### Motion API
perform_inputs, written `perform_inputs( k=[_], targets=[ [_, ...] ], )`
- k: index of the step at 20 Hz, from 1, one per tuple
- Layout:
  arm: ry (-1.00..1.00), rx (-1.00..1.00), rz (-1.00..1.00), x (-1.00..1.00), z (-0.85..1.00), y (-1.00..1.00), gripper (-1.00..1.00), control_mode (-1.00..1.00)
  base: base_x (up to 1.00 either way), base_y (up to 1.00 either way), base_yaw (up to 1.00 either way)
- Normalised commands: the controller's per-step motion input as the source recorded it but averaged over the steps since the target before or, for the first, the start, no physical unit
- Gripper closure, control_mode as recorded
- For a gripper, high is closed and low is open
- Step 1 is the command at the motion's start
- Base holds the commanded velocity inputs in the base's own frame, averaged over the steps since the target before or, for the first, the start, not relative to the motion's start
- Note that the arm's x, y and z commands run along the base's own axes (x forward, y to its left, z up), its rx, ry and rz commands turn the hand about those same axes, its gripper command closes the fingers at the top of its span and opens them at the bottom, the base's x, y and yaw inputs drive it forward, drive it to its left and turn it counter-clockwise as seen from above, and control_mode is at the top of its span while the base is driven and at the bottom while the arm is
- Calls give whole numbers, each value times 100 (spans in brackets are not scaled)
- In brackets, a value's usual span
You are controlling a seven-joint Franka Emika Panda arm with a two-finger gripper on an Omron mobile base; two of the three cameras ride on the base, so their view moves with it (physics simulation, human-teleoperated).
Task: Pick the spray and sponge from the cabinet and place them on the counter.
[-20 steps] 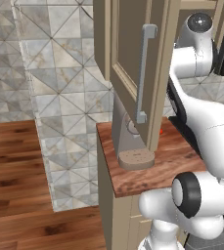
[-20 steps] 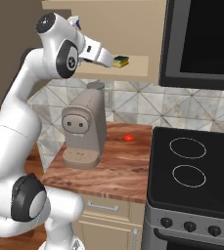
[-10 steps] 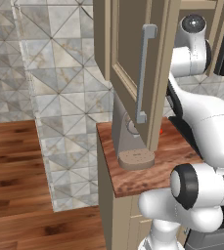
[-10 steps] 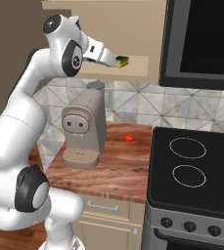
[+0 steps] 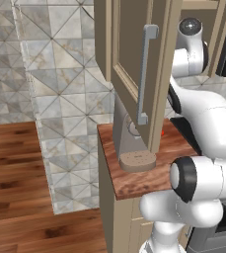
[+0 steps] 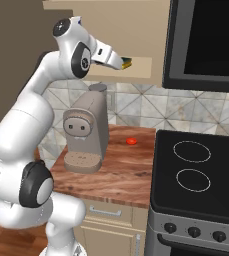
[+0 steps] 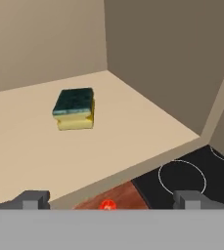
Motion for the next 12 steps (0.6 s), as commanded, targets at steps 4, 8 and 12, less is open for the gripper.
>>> perform_inputs(
  k=[4,8,12],
  targets=[
    [2,0,-3,25,0,-6,-100,-100,0,0,0],
    [4,2,-1,20,0,0,-100,-100,0,0,0],
    [6,3,0,18,0,0,-100,-100,0,0,0]
  ],
)
